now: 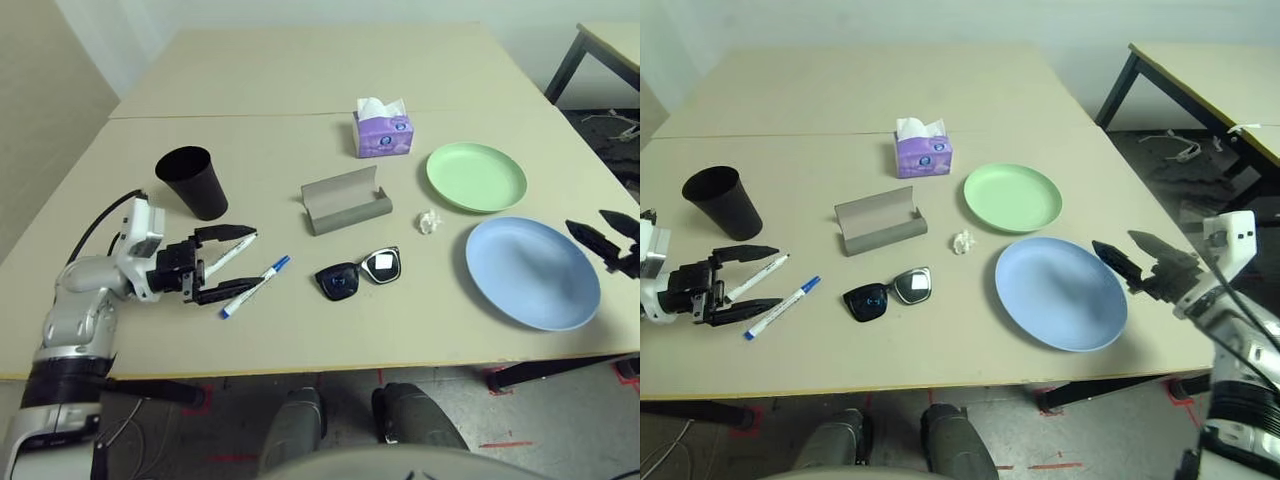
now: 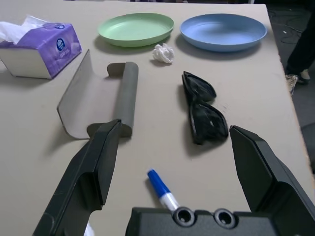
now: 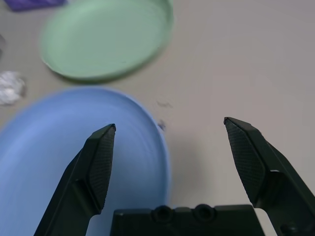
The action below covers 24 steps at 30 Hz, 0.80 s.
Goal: Organize and tidy the items on the table.
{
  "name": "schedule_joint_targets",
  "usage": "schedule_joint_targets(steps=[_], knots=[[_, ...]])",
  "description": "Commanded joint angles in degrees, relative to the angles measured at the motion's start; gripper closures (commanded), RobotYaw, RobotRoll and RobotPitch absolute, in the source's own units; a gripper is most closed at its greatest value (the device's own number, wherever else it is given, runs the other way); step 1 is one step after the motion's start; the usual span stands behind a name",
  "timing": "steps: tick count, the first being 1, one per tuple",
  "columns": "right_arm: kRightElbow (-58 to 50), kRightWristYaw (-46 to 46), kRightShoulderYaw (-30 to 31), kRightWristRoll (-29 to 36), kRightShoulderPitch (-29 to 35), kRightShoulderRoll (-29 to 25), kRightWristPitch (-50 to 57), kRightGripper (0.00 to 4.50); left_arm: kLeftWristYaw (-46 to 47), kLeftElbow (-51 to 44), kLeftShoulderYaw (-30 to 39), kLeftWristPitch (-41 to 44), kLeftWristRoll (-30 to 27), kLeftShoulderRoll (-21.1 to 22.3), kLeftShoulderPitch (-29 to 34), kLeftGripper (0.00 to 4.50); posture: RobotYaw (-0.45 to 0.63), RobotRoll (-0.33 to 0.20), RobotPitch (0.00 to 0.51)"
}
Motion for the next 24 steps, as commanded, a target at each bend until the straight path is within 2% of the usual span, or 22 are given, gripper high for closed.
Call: schedule_joint_targets(steps=[1, 4, 10, 21, 23, 24], knots=[[-5.04, -2.32, 0.41, -0.13, 2.17, -2.21, 8.0, 0.0, -0.68, 2.35, -0.98, -1.58, 1.38, -0.27, -0.6, 0.03, -0.15, 0.0, 0.11], [-6.35, -2.69, 1.29, -0.93, 4.35, -3.12, 10.87, 0.0, -0.69, 3.81, -1.26, -2.67, 1.72, -0.58, -1.1, 0.03, -0.16, 0.0, 0.11], [-7.55, 2.43, 3.29, 0.54, 8.5, -2.94, 12.51, 0.0, -0.25, 4.2, -1.56, -3.55, 2.2, -1.39, -1.32, 0.03, -0.15, 0.0, 0.105], [-8.38, 8.15, 8.47, 0.43, 9.4, -4.86, 17.28, 0.0, -0.23, 2.62, -1.26, -4.95, 1.89, -1.49, -0.7, 0.03, -0.13, 0.0, 0.093], [-8.52, 8.45, 9.31, 0.4, 9.26, -5.05, 18.39, 0.11, -0.09, 1.92, -1.27, -4.77, 1.65, -1.55, -0.43, 0.0, -0.13, 0.0, 0.093], [-8.58, 8.56, 9.62, 0.39, 9.17, -5.11, 18.76, 0.46, -0.05, 1.72, -1.28, -4.77, 1.6, -1.58, -0.36, 0.0, -0.13, 0.0, 0.093]])
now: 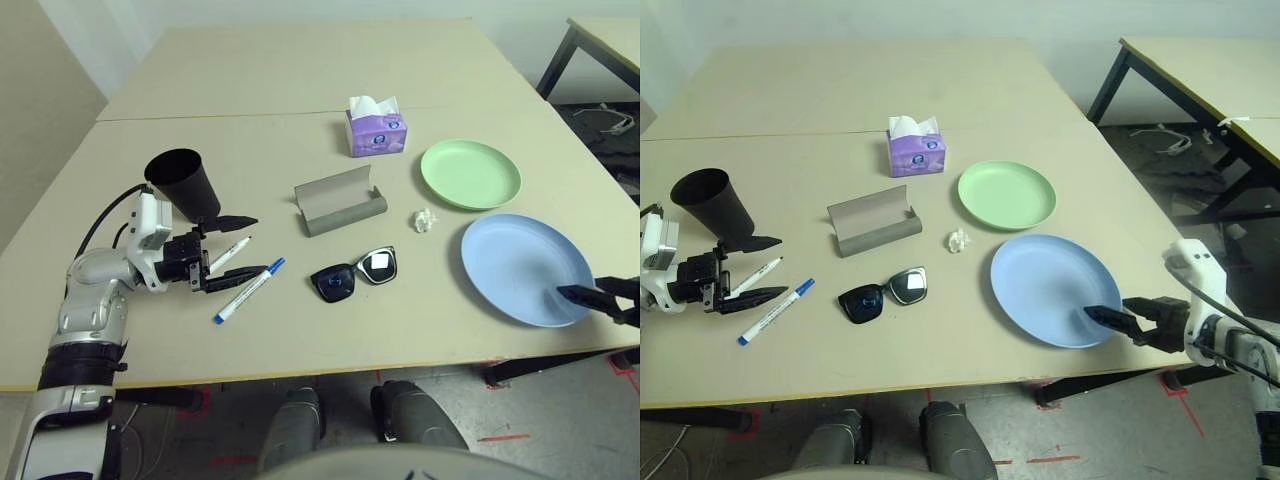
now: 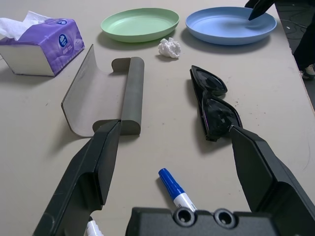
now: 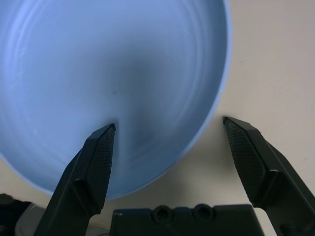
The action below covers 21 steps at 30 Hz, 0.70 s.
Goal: Organize and tidy the items on the table.
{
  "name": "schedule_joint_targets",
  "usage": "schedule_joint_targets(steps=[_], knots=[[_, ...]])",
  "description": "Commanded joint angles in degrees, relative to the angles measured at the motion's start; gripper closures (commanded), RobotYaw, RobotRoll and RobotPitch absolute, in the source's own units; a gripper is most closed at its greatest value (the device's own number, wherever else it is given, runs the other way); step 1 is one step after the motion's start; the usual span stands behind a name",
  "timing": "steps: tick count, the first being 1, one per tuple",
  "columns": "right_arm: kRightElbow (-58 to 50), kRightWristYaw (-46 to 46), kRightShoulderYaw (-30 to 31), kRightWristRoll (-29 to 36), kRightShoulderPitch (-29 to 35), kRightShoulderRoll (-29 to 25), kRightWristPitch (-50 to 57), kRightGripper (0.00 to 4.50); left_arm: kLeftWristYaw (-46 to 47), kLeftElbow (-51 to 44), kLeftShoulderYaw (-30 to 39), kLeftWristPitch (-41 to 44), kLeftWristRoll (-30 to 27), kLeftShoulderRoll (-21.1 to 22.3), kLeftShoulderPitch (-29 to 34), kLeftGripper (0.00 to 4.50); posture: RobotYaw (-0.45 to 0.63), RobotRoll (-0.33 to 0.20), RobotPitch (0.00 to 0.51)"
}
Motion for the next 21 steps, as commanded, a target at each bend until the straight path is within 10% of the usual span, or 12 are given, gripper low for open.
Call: schedule_joint_targets(steps=[1, 12, 21], knots=[[-0.54, 0.99, 2.6, 0.35, 0.25, -0.36, 2.36, 0.73, 0.02, -1.81, -0.33, -0.51, -0.06, -0.36, 0.86, 0.0, -0.12, 0.0, 0.092], [0.17, 1.97, 1.92, 1.05, -1.41, -0.19, 2.17, 4.38, 0.14, -1.48, -0.52, -1.43, 0.14, -0.89, 1.42, 0.0, -0.13, 0.0, 0.094], [1.53, 1.91, -1.32, 7.67, -13.35, -0.37, 9.28, 4.47, -0.31, -0.37, -0.85, -1.56, 0.56, -1.29, 1.25, 0.0, -0.14, 0.0, 0.097]])
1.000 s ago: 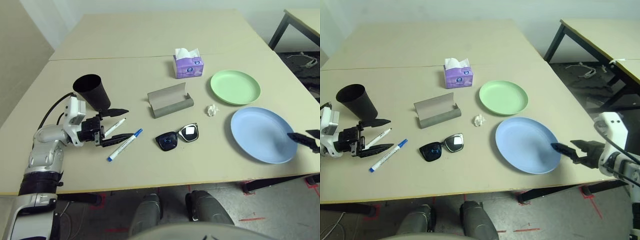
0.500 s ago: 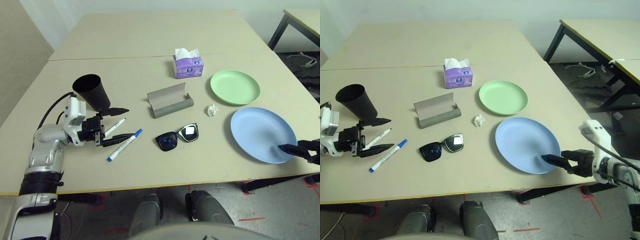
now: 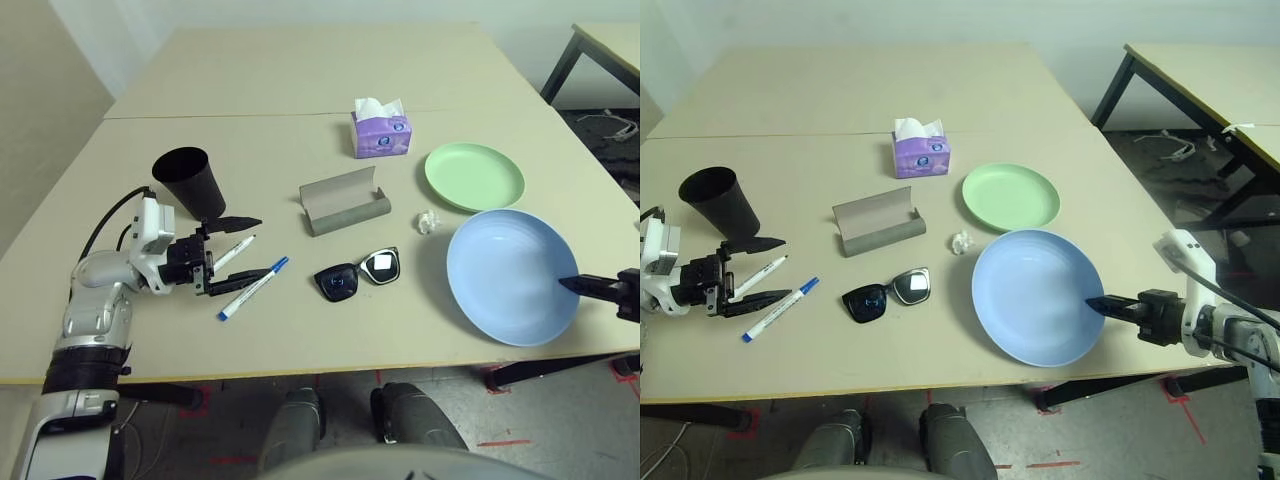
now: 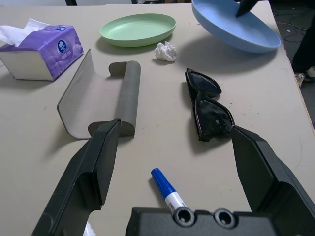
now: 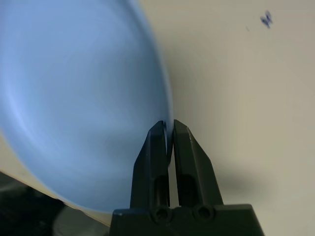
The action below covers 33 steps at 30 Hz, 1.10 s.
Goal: Organize and tidy the items on the table.
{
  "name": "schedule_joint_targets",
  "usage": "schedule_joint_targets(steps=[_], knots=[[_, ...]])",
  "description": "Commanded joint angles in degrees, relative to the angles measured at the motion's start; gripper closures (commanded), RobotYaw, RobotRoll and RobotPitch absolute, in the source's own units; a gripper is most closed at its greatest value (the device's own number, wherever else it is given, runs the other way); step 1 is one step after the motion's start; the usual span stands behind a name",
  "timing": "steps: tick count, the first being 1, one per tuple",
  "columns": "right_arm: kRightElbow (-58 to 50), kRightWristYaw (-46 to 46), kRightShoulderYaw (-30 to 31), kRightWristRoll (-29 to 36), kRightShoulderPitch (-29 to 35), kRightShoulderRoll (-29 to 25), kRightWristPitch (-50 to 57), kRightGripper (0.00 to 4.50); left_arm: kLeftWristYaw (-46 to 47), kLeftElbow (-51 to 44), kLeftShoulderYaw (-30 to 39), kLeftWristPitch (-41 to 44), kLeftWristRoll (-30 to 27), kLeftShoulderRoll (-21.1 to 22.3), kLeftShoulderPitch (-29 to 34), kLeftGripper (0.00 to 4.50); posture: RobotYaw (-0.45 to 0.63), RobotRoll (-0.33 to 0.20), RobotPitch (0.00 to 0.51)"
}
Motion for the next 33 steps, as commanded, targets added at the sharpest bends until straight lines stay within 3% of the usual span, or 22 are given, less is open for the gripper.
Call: schedule_joint_targets(steps=[1, 7, 11, 16, 25, 33], knots=[[1.3, -1.69, -1.88, 3.46, -7.46, 0.15, 5.13, 4.47, -0.55, 0.71, -0.79, -0.73, 0.64, -0.1, 0.23, 0.0, -0.13, 0.0, 0.097], [6.27, -6.0, -0.52, 4.41, -21.56, 2.77, 8.83, 4.47, -1.29, -0.7, -1.09, -0.24, 0.23, 0.3, 0.79, 0.0, -0.12, 0.0, 0.094], [10.96, -11.75, 1.03, 1.2, -30.2, 7.38, 4.22, 4.47, -0.95, -0.57, -1.05, -1.16, 0.8, 0.37, 1.1, 0.0, -0.11, 0.0, 0.093], [17.15, -18.94, 1.4, -3.39, -36.64, 12.38, -3.36, 4.47, -0.07, -1.95, -0.76, -1.1, 0.53, 0.28, 2.5, 0.0, -0.1, 0.0, 0.091], [31.19, -26.18, 1.72, -11.33, -42.87, 12.96, -17.22, 4.47, 1.52, -4.25, -0.21, -0.44, -0.03, 0.8, 4.19, 0.0, -0.08, 0.0, 0.094], [33.31, -24.72, 4.45, -14.61, -41.53, 13.15, -19.21, 4.47, 2.59, -5.68, -0.16, 0.06, -0.37, 1.19, 4.82, 0.0, -0.07, 0.0, 0.102]])
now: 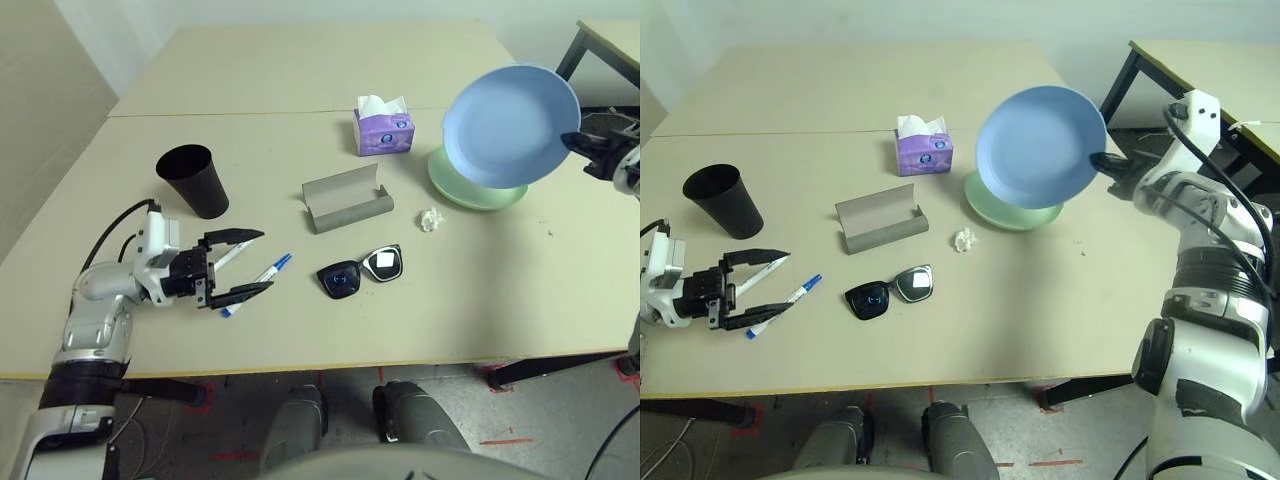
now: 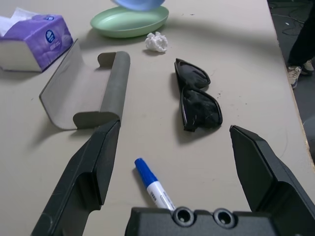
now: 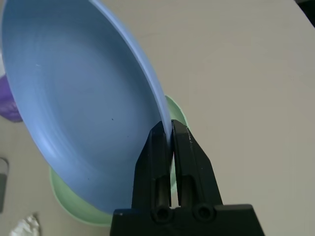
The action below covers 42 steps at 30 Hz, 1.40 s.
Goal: Organize and tidy the items on the table.
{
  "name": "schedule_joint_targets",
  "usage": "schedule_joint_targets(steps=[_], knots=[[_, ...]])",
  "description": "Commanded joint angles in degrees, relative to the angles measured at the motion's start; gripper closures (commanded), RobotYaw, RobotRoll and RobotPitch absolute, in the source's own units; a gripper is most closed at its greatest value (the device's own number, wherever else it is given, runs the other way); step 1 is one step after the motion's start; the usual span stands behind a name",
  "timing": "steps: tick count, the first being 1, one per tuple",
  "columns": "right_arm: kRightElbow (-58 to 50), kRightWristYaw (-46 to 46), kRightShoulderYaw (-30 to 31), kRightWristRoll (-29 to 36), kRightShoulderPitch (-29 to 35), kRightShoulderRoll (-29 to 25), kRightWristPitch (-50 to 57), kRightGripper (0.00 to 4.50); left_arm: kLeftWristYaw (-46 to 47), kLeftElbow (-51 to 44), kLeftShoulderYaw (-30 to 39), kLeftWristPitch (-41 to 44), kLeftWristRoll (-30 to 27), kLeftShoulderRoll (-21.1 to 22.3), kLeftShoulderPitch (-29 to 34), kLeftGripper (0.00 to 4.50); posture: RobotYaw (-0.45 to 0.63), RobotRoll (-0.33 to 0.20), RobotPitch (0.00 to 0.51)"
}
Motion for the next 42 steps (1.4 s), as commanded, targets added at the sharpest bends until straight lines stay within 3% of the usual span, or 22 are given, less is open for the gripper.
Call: schedule_joint_targets(steps=[1, 8, 9, 12, 20, 25, 31, 35, 38, 42], knots=[[0.41, 0.69, 1.3, -1.43, 0.85, -0.16, -0.83, 4.47, 0.29, -0.91, 0.44, 0.62, -0.12, 0.73, 0.63, 0.0, -0.08, 0.0, 0.103], [-0.79, 1.33, 2.02, -1.81, 1.64, 0.91, -0.11, 4.47, 0.91, -1.46, 0.21, 0.89, -0.35, 0.84, 0.23, 0.0, -0.08, 0.0, 0.108], [-1.09, 1.35, 2.1, -1.84, 1.74, 1.04, 0.0, 3.93, 1.01, -1.53, 0.18, 0.91, -0.37, 0.81, 0.2, 0.0, -0.08, 0.0, 0.108], [-1.79, 1.73, 1.88, -1.58, 1.88, 1.38, 0.5, 3.06, 1.31, -1.72, 0.07, 0.94, -0.42, 0.71, 0.24, 0.0, -0.08, 0.0, 0.109], [-4.17, 2.63, 1.32, -1.27, 3.61, 0.75, 1.17, 0.14, 1.77, -1.27, -0.16, 0.84, -0.22, 0.57, -0.1, 0.0, -0.08, 0.0, 0.112], [-15.73, 10.7, 1.8, 0.79, 11.95, -3.47, 2.34, 0.06, 1.26, 0.26, -0.12, 0.77, -0.11, 0.96, -0.97, 0.0, -0.09, 0.0, 0.117], [-38.6, 23.29, -3.47, 8.72, 35.51, -10.92, 5.99, 0.06, 0.47, 1.71, -0.15, 0.45, -0.06, 1.2, -1.89, 0.0, -0.1, 0.0, 0.119], [-47.7, 24.44, -4.81, 10.35, 47.41, -8.63, 3.68, 0.06, -0.16, 1.84, -0.73, 0.62, 0.0, 1.05, -2.33, 0.0, -0.11, 0.0, 0.118], [-50.36, 21.58, -0.29, 6.79, 49.21, -4.76, -1.97, 0.06, -0.05, 1.43, -1.02, 1.84, -0.22, 1.02, -2.6, 0.0, -0.11, 0.0, 0.115], [-49.04, 18.47, 4.51, 2.98, 46.73, -0.26, -7.84, 0.06, 0.11, 1.16, -0.82, 2.06, 0.11, 1.45, -2.44, 0.0, -0.1, 0.0, 0.11]])
